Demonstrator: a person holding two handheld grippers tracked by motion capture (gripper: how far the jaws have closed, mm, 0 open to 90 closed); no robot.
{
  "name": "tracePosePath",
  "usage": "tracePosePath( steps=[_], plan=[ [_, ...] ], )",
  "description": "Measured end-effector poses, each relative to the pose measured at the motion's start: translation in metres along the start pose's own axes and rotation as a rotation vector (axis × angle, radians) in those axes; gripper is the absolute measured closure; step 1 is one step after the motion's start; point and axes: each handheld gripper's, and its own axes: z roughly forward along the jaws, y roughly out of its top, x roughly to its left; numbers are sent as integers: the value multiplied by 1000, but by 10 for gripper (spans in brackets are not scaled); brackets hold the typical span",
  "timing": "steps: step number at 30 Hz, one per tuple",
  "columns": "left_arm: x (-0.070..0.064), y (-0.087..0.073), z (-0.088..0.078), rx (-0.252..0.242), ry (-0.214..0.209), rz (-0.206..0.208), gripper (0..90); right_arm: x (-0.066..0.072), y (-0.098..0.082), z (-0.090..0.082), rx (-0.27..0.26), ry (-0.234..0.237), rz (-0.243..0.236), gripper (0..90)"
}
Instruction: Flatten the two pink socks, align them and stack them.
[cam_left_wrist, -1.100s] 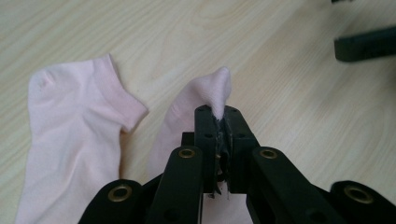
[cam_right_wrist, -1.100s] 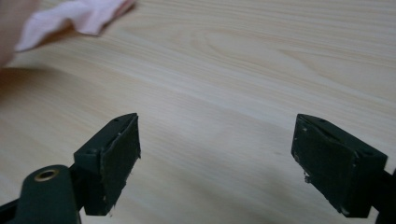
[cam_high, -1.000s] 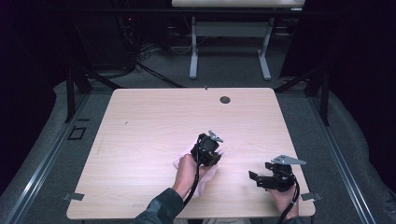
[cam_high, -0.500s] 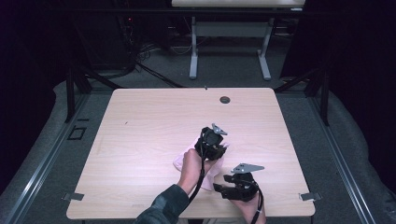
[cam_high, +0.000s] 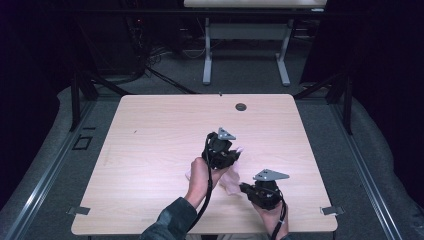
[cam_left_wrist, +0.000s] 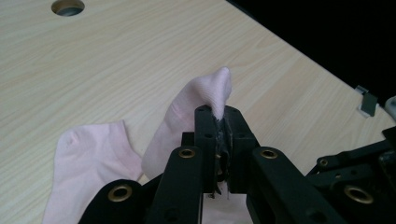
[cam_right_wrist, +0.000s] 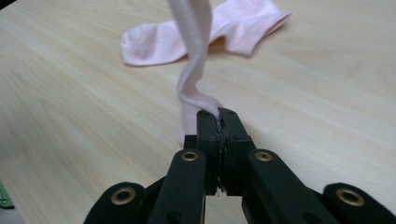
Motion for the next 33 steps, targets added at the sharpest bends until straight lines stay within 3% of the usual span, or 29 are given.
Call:
tracePosePath(
  steps=[5, 9, 12, 13, 14, 15, 17, 19, 23, 26, 29, 33],
  plan=[
    [5, -6, -4, -66, -63, -17, 861, -3, 15, -24, -27, -120, -97, 888],
    [15, -23, -3, -92, -85, -53, 859, 2, 23, -36, -25, -216, -212, 888],
    [20, -43, -1, -72, -79, -68, 857, 10, 17, -33, 6, -224, -268, 888],
    [20, -43, -1, -72, -79, -68, 857, 12, 13, -30, 24, -226, -288, 887],
    [24, -58, 2, -44, -89, -84, 856, 15, 9, -27, 49, -226, -301, 887],
    [24, -58, 2, -44, -89, -84, 853, 17, 5, -25, 63, -223, -313, 887],
    [31, -77, 7, -21, -94, -130, 852, 19, 1, -22, 79, -215, -323, 888],
    [36, -83, 8, -18, -86, -153, 851, 17, 2, -21, 88, -217, -324, 888],
    [36, -83, 2, -46, -69, -145, 852, 13, 19, -27, 41, -259, -332, 888],
    [34, -89, 0, -26, -51, -128, 843, 17, 22, -31, 3, -284, -370, 886],
    [33, -101, 2, 9, -42, -132, 780, 25, 10, -23, 61, -250, -416, 885],
    [34, -117, 1, 36, -58, -158, 620, 28, -11, -20, 123, -171, -432, 874]
  ],
)
